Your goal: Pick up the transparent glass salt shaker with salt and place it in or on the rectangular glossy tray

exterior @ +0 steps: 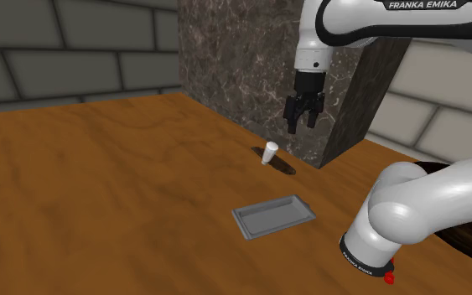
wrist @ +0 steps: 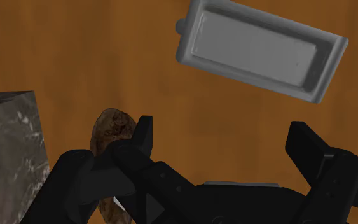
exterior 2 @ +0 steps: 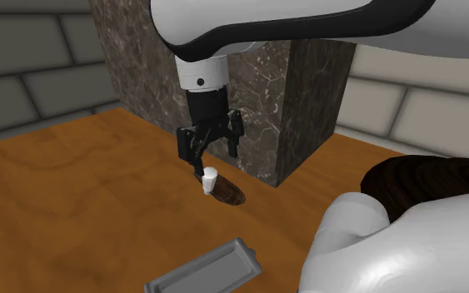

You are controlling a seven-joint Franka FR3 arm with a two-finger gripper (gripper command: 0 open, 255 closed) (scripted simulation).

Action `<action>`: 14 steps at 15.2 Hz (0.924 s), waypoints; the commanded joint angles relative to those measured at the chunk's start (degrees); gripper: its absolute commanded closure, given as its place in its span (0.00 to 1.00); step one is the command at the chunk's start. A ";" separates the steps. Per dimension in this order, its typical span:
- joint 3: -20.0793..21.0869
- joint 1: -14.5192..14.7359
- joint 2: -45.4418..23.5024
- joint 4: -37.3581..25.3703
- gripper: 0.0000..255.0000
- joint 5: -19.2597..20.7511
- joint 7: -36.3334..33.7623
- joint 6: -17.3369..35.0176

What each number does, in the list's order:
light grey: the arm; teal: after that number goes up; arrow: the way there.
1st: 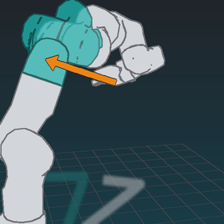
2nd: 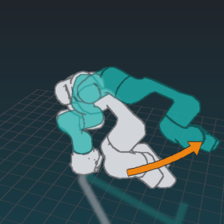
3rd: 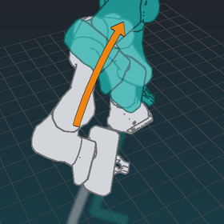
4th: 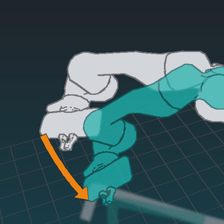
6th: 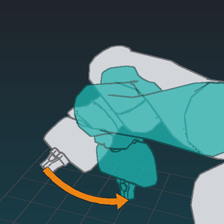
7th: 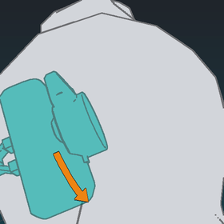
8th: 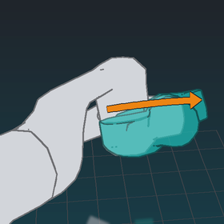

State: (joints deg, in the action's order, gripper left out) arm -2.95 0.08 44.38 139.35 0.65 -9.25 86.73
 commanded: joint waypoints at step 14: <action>-13.77 -0.72 -22.18 -2.61 0.00 1.21 17.99 20.53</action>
State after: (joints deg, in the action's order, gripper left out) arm -15.76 -0.81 24.55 137.50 2.31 7.19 105.60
